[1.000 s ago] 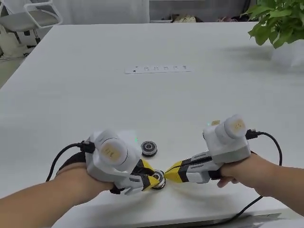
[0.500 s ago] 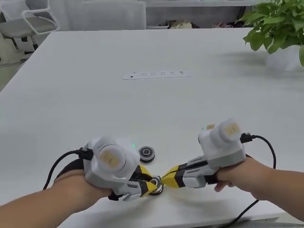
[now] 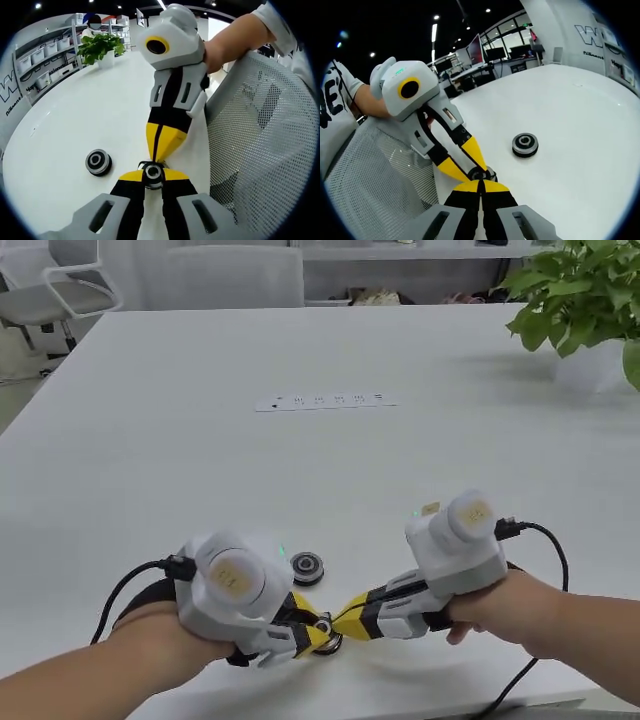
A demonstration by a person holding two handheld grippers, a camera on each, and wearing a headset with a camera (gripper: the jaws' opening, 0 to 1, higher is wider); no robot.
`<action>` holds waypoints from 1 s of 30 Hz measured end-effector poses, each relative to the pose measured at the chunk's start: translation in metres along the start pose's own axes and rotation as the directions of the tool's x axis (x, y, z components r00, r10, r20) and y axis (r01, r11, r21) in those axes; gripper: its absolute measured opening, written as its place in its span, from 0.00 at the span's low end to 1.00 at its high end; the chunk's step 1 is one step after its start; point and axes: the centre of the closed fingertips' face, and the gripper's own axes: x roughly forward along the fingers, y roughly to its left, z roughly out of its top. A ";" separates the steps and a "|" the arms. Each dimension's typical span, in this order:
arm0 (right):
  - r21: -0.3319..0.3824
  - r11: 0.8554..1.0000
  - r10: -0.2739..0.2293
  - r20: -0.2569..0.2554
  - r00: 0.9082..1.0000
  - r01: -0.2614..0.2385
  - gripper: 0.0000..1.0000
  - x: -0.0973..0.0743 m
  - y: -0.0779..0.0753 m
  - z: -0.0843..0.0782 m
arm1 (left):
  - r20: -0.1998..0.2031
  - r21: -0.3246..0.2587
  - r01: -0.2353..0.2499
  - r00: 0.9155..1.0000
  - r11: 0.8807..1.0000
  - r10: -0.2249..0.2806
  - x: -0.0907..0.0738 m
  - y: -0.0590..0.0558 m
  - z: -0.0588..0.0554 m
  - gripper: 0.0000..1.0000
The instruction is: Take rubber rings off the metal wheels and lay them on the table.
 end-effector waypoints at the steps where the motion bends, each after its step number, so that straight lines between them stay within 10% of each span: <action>1: 0.000 1.000 0.002 0.000 1.000 -0.002 0.00 0.000 0.000 0.001 | 0.000 0.000 0.000 1.000 1.000 0.000 0.000 0.000 0.000 0.07; 9: 0.006 0.998 0.057 0.051 0.997 -0.057 0.00 0.001 0.016 0.018 | -0.004 0.003 -0.002 1.000 1.000 0.002 0.000 0.000 0.000 0.07; 11: -0.079 0.997 0.019 0.000 1.000 -0.019 0.00 0.004 0.011 0.014 | -0.003 0.004 -0.002 1.000 1.000 0.002 0.000 0.000 0.000 0.07; 30: 0.000 1.000 -0.024 -0.020 1.000 0.024 0.00 -0.002 0.001 0.004 | -0.002 0.006 0.001 1.000 1.000 -0.001 0.000 0.001 0.000 0.08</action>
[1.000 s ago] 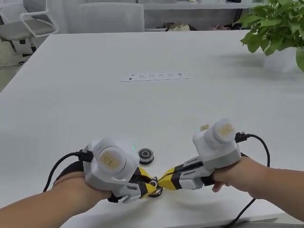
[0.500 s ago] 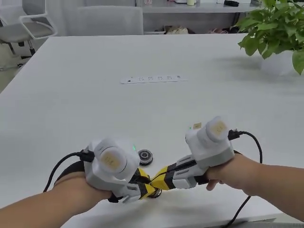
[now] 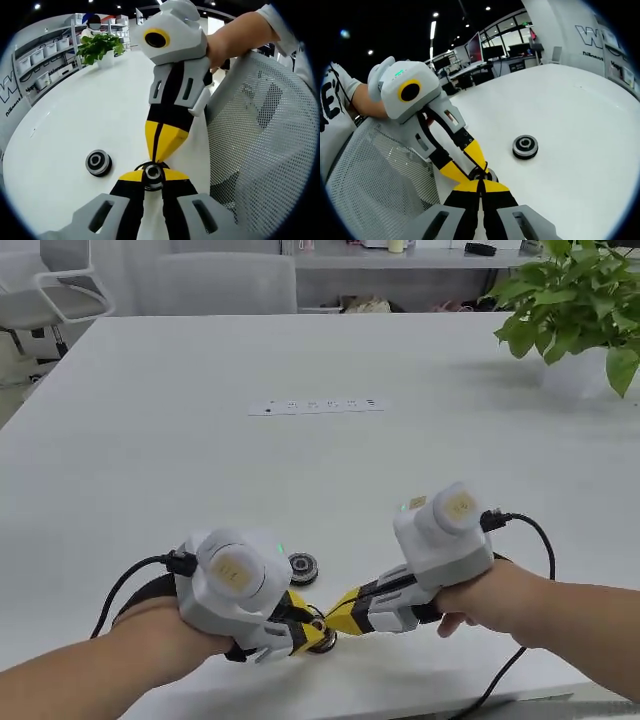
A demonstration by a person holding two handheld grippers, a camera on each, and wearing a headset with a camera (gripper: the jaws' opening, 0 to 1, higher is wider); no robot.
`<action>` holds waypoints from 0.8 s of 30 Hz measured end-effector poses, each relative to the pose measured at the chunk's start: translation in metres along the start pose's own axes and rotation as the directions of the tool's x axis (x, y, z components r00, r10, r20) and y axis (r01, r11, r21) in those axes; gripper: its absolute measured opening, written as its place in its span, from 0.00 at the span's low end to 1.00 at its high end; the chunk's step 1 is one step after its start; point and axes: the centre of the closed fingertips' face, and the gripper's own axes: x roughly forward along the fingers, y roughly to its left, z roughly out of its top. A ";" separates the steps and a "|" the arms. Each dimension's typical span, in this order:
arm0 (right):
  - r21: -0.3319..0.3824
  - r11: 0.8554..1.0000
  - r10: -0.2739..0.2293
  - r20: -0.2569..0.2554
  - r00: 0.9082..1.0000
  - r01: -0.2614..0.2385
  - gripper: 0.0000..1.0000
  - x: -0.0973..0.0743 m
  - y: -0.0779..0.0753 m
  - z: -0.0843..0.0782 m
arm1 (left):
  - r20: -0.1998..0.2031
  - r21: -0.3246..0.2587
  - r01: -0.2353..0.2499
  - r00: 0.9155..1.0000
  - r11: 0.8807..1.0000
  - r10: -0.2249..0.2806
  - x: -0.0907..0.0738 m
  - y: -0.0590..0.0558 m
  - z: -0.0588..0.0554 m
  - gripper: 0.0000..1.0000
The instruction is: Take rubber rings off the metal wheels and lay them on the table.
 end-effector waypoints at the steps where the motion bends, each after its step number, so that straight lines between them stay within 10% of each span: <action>1: 0.004 1.000 0.002 0.001 1.000 -0.002 0.00 0.000 0.000 0.000 | 0.000 -0.002 0.001 1.000 1.000 -0.001 0.000 0.000 0.000 0.08; 24: 0.034 0.999 0.010 0.021 1.000 -0.011 0.00 -0.003 -0.004 -0.002 | 0.022 0.018 0.033 0.999 0.999 -0.033 -0.010 -0.004 0.010 0.12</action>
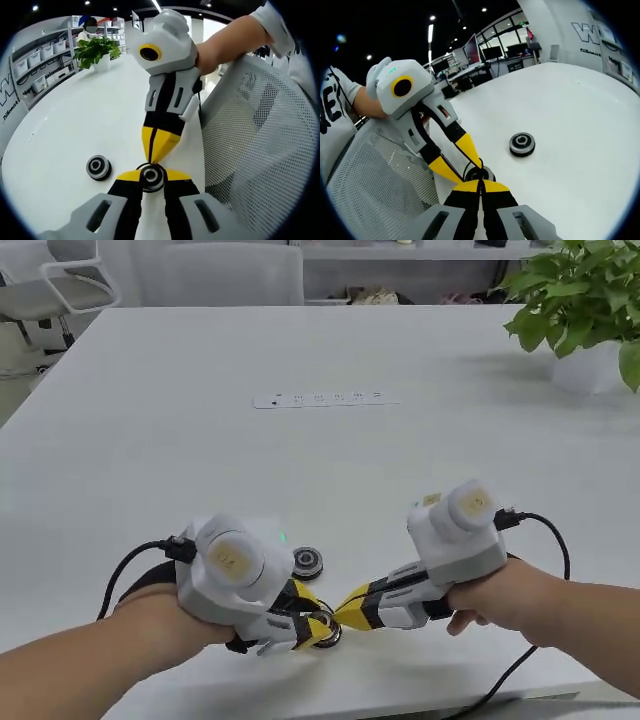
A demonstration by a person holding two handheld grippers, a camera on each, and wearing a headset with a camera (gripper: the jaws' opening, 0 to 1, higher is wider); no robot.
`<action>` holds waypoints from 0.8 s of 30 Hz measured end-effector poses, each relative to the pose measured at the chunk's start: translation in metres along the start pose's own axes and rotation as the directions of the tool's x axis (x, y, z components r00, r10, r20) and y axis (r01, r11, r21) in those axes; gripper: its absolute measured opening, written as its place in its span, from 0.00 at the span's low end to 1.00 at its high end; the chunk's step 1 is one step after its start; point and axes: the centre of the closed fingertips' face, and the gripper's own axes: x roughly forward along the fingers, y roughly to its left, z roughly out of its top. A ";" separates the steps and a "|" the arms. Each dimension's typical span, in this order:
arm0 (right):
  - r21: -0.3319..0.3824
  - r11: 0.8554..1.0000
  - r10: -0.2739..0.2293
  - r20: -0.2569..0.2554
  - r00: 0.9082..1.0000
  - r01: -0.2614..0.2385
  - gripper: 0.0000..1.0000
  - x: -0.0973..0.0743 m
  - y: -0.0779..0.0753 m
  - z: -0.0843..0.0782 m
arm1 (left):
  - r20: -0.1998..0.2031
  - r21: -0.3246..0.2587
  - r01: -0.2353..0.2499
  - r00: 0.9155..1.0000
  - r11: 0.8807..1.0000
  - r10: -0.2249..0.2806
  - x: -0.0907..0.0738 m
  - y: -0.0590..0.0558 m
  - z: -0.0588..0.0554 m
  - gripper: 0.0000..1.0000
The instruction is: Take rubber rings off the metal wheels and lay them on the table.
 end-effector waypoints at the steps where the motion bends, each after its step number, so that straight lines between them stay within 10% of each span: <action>1: 0.004 1.000 -0.001 0.005 1.000 0.001 0.00 -0.001 -0.001 0.001 | 0.004 -0.002 0.000 1.000 1.000 0.000 -0.002 0.000 0.001 0.12; 24: 0.011 1.000 0.021 0.037 0.999 -0.021 0.00 -0.001 0.008 0.011 | 0.089 -0.080 -0.034 0.995 0.996 0.041 -0.056 0.007 0.003 0.37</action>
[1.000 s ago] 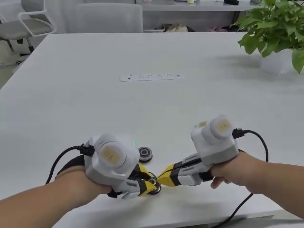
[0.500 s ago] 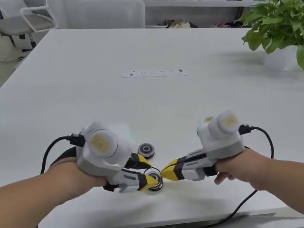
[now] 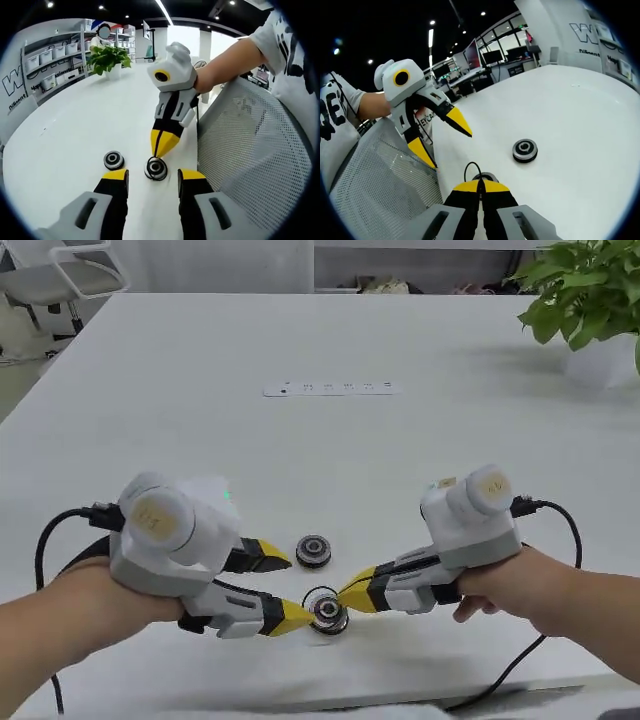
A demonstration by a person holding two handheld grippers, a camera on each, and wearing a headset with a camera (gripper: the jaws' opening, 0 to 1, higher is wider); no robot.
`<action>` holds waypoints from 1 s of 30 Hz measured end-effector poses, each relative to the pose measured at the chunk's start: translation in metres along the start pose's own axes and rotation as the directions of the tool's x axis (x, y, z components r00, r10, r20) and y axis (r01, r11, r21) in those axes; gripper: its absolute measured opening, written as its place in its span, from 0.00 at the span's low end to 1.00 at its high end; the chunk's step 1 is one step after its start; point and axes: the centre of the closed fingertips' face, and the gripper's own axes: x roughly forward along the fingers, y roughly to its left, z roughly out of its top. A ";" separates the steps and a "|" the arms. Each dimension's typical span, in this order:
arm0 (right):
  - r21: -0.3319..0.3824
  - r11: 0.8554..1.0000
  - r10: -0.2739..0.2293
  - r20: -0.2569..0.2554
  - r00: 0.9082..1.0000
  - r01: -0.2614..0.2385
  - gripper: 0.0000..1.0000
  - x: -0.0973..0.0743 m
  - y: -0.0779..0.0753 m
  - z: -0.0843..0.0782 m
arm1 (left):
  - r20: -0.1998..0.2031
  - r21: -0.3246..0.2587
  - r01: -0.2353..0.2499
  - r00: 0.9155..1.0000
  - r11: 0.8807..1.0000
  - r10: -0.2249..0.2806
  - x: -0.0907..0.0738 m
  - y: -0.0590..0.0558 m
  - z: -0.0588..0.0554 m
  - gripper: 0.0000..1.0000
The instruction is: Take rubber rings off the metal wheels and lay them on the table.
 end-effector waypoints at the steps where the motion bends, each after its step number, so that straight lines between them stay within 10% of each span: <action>1: -0.001 1.000 0.003 0.002 1.000 -0.003 0.00 0.000 0.001 0.001 | 0.002 -0.002 -0.004 1.000 1.000 0.004 -0.004 0.001 0.000 0.38; 30: -0.011 0.999 0.047 0.065 0.997 -0.046 0.00 0.014 0.012 0.049 | 0.040 -0.058 -0.113 0.992 0.992 0.116 -0.061 0.016 -0.009 0.72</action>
